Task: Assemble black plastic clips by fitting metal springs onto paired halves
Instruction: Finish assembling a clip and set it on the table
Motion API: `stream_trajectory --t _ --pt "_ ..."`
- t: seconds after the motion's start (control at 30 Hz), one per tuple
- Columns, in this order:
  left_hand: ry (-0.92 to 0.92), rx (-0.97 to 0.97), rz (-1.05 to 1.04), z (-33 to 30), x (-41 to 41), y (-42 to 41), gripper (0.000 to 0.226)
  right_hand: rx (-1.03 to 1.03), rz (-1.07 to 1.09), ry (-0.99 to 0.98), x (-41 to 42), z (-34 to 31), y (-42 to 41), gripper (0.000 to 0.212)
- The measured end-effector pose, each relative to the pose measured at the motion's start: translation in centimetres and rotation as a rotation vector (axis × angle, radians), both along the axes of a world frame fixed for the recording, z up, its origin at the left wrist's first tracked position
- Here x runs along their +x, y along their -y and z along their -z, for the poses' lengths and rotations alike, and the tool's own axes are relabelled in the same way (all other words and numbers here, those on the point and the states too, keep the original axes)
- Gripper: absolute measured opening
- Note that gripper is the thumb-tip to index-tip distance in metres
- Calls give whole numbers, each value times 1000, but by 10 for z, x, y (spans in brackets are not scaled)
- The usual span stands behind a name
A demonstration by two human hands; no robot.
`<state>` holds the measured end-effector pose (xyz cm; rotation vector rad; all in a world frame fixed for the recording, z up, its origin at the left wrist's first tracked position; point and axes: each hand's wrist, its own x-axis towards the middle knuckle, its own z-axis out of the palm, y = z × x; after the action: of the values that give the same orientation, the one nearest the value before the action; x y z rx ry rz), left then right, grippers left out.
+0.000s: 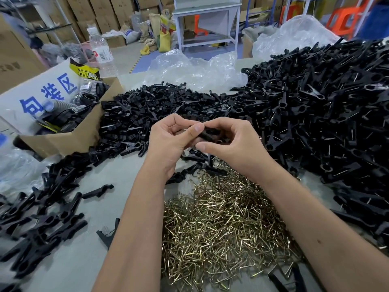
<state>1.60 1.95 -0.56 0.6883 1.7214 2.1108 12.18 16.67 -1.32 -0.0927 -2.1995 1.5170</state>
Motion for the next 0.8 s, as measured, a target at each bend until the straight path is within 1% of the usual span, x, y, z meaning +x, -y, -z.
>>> stream_trajectory --t 0.07,0.17,0.33,0.37,0.47,0.5,0.53,0.6,0.63,0.67,0.73,0.8 --pt "-12 -2 3 1 0 0 25 -5 33 -14 -1 1 -1 30" --pt "-23 -13 43 1 -2 3 29 -117 34 3 0 2 -6 30" --pt "-84 -65 146 0 -11 17 36 -121 -26 29 2 0 -9 29" --pt "-85 -61 157 0 -12 19 37 -102 -24 37 2 0 -7 32" --pt "-87 -58 101 2 -14 22 32 -36 22 74 1 -2 -1 56" --pt "-92 -62 49 2 -15 23 31 4 44 68 2 -3 2 56" --pt "-95 -62 -14 3 -17 24 30 88 68 49 2 -4 5 47" --pt "-96 -36 -153 4 -22 27 29 321 66 3 3 -8 10 21" --pt "-92 -9 -206 4 -24 28 30 413 31 1 4 -9 12 16" --pt "-82 21 -243 4 -25 29 30 477 -20 28 5 -11 15 16" --pt "-52 61 -286 4 -27 30 30 635 -145 200 6 -16 19 18" --pt "-35 70 -301 4 -28 30 23 901 -178 386 5 -17 25 32"
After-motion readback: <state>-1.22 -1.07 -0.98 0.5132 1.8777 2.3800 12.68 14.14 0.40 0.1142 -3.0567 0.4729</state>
